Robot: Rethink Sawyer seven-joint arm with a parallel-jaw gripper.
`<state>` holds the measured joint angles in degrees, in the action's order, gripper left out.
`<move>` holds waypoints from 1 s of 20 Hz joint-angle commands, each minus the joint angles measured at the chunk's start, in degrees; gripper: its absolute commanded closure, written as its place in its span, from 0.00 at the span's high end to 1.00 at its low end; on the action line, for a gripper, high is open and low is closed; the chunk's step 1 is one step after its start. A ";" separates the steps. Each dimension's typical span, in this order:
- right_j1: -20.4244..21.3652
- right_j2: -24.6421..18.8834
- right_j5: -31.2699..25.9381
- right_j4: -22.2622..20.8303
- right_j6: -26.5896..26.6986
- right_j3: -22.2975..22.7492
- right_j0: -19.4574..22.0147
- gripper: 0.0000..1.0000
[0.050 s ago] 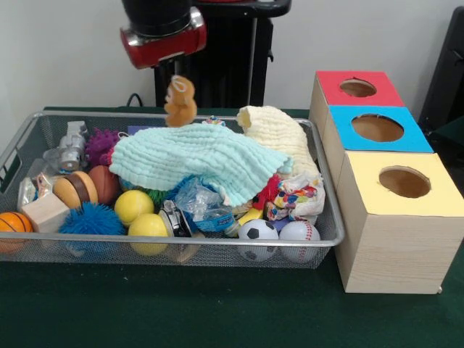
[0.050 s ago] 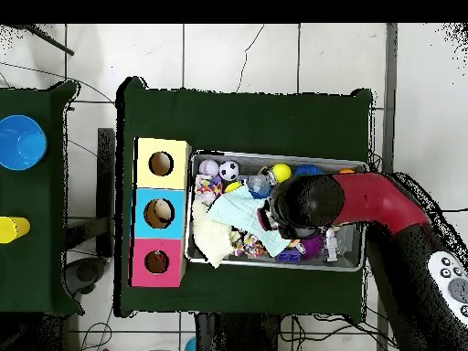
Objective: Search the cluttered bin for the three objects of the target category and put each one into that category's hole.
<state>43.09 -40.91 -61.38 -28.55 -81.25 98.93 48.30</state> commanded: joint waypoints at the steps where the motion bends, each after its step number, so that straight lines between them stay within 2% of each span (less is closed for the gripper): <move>1: 2.57 -2.89 4.17 4.33 -2.57 6.47 -3.80 0.00; 7: 4.16 -0.39 3.54 7.22 -7.23 7.39 -9.17 0.00; 11: 2.93 2.37 4.95 6.51 -9.55 7.57 -12.77 0.00; 20: 3.44 4.17 8.43 9.43 -11.02 12.47 -15.76 0.00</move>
<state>46.06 -40.89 -58.94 -20.89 -81.27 103.90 33.12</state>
